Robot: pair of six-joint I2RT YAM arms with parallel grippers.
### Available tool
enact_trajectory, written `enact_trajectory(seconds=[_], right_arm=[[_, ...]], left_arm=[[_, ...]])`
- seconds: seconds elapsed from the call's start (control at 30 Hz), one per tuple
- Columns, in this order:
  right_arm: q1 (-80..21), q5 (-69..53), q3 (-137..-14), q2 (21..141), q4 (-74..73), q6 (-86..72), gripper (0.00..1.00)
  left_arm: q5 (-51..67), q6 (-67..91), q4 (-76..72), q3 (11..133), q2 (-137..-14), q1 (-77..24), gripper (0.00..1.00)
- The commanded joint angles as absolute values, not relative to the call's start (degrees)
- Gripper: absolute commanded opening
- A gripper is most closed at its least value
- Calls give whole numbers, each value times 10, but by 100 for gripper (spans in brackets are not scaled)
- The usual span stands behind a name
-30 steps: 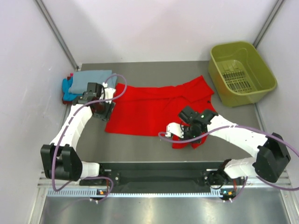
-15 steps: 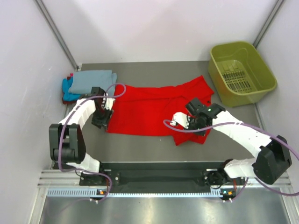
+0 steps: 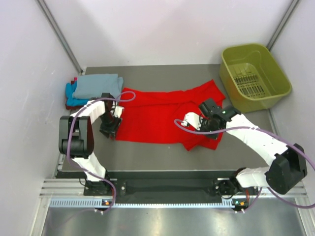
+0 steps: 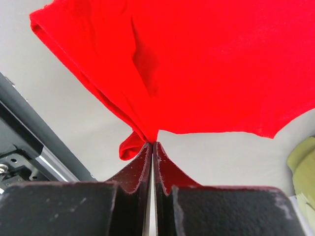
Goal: Fold and stack the t-shirts
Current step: Fold the tshirt
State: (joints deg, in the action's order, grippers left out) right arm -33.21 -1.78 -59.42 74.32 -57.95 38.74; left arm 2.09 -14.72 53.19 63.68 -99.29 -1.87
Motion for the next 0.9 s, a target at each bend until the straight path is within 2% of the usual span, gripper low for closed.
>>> enact_trajectory(seconds=[0.0,0.23,0.27,0.33,0.67,0.87], right_arm=[[-323,-21,-622,746,-575,378,0],[-315,-22,-621,749,-572,374,0],[-313,-23,-621,748,-572,374,0],[-308,-18,-622,746,-574,374,0],[-281,35,-599,672,-593,368,0],[-267,84,-595,676,-568,370,0]], left_arm=[[32,-149,517,655,-1007,-14,46],[44,-149,517,667,-1038,-14,36],[47,-149,519,673,-1044,-14,21],[52,-150,526,680,-1045,-14,0],[62,-178,601,695,-939,-13,0],[82,-186,639,718,-937,-13,0]])
